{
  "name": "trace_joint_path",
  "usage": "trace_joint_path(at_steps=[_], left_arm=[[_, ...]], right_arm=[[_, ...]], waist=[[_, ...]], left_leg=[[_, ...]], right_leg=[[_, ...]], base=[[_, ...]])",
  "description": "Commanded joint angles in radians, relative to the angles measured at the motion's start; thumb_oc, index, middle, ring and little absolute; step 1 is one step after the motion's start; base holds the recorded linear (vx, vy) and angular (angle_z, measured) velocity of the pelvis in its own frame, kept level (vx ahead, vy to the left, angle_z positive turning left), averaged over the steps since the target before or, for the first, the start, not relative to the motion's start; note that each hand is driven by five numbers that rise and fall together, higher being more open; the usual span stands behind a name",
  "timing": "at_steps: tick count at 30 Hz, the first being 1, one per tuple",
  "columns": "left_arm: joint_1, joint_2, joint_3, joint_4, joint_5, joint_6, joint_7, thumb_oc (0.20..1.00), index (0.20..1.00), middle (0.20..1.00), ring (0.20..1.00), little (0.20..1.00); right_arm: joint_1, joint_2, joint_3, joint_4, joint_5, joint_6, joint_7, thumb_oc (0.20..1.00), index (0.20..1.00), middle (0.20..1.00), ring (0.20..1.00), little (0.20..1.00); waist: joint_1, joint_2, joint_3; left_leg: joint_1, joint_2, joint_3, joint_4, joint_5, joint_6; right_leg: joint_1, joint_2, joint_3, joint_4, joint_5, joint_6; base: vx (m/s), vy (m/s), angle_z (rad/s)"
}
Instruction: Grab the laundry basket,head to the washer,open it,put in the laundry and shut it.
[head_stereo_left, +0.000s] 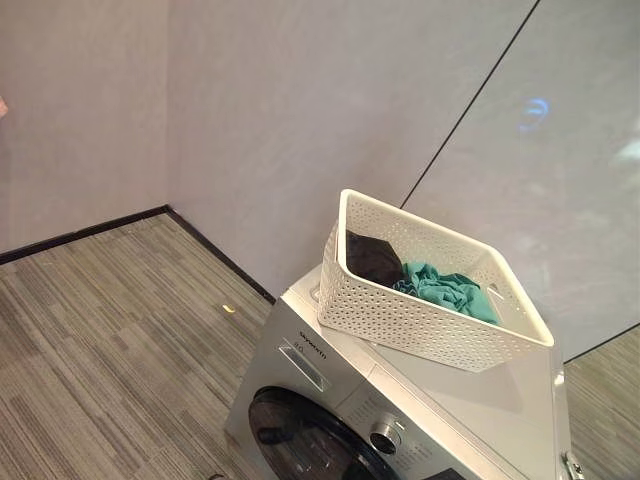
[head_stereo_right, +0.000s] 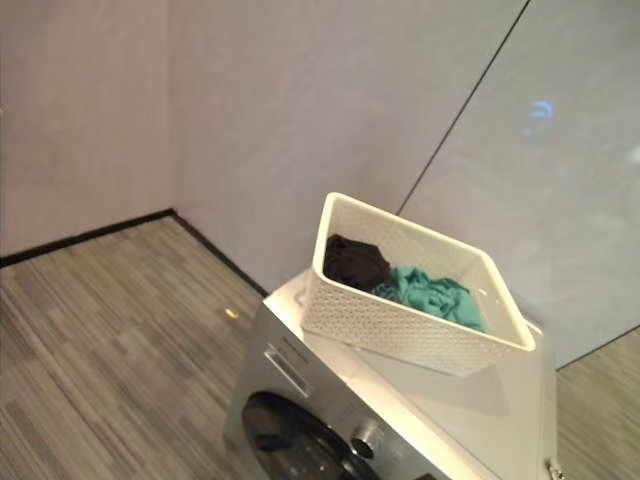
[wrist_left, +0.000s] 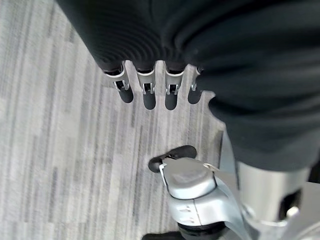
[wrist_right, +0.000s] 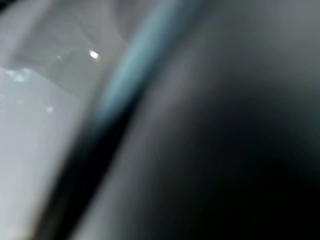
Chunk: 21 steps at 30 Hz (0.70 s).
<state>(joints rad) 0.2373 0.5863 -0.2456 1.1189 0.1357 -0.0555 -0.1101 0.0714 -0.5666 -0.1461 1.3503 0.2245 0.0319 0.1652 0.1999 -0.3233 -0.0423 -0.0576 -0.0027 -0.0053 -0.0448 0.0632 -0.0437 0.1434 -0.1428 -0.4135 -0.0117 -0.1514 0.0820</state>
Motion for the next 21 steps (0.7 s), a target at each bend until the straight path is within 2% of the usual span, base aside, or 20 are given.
trace_joint_path(at_steps=[1,5,7,10,16,18,19,21], left_arm=[[-0.083,-0.234,0.000,0.035,-0.014,-0.026,0.033,1.000,1.000,1.000,1.000,1.000],[-0.083,-0.218,0.003,0.024,-0.017,-0.036,0.048,1.000,1.000,1.000,1.000,1.000],[-0.083,-0.201,-0.006,0.012,-0.005,-0.040,0.060,1.000,1.000,1.000,1.000,1.000],[-0.086,-0.189,-0.016,0.002,0.004,-0.043,0.070,1.000,1.000,1.000,1.000,1.000],[-0.092,-0.172,-0.027,-0.009,0.014,-0.052,0.115,1.000,1.000,1.000,1.000,1.000],[-0.090,-0.174,-0.028,0.005,0.018,-0.056,0.132,1.000,1.000,1.000,1.000,1.000],[-0.085,-0.173,-0.026,0.017,0.027,-0.058,0.146,1.000,1.000,1.000,1.000,1.000],[-0.083,-0.172,-0.028,0.020,0.029,-0.060,0.150,1.000,1.000,1.000,1.000,1.000]], right_arm=[[0.012,0.213,0.133,0.158,0.014,0.047,-0.054,1.000,1.000,1.000,1.000,1.000],[-0.011,0.156,0.104,0.129,0.043,0.022,-0.096,1.000,1.000,1.000,1.000,1.000],[-0.047,0.084,0.070,0.108,0.059,0.011,-0.139,1.000,1.000,1.000,1.000,1.000],[-0.078,0.036,0.050,0.094,0.076,-0.005,-0.175,1.000,1.000,1.000,1.000,1.000],[-0.097,-0.089,-0.079,0.087,0.140,-0.051,-0.309,1.000,1.000,1.000,1.000,1.000],[-0.074,-0.133,-0.137,0.079,0.152,-0.061,-0.361,1.000,1.000,1.000,1.000,1.000],[-0.055,-0.187,-0.191,0.056,0.156,-0.080,-0.403,1.000,1.000,1.000,1.000,1.000],[-0.053,-0.216,-0.208,0.037,0.150,-0.089,-0.428,1.000,1.000,1.000,1.000,1.000]], waist=[[0.000,0.386,0.093],[0.001,0.381,0.093],[0.002,0.375,0.095],[0.006,0.370,0.096],[0.003,0.359,0.097],[-0.005,0.357,0.096],[-0.017,0.351,0.096],[-0.021,0.348,0.097]], left_leg=[[0.001,0.045,-0.036,-0.030,0.019,-0.007],[0.000,0.044,-0.034,-0.033,0.019,-0.010],[0.001,0.047,-0.029,-0.035,0.018,-0.012],[0.000,0.048,-0.027,-0.036,0.018,-0.012],[0.001,0.048,-0.018,-0.039,0.014,-0.017],[0.003,0.051,-0.011,-0.040,0.011,-0.018],[0.005,0.053,-0.004,-0.041,0.008,-0.019],[0.007,0.055,0.000,-0.041,0.006,-0.019]], right_leg=[[0.083,0.061,-0.061,0.014,-0.033,-0.013],[0.080,0.061,-0.060,0.014,-0.028,-0.009],[0.078,0.061,-0.054,0.011,-0.025,-0.005],[0.077,0.061,-0.052,0.009,-0.023,-0.004],[0.074,0.064,-0.047,0.006,-0.017,0.003],[0.074,0.064,-0.043,0.005,-0.015,0.005],[0.073,0.063,-0.036,0.004,-0.012,0.009],[0.072,0.063,-0.032,0.004,-0.010,0.010]], base=[[0.01,0.002,-0.12],[0.00,0.003,0.02],[0.01,0.001,-0.02],[0.02,0.002,-0.04],[0.01,0.001,-0.03],[0.00,0.000,0.00],[0.00,0.000,0.00],[0.00,0.000,0.00]])
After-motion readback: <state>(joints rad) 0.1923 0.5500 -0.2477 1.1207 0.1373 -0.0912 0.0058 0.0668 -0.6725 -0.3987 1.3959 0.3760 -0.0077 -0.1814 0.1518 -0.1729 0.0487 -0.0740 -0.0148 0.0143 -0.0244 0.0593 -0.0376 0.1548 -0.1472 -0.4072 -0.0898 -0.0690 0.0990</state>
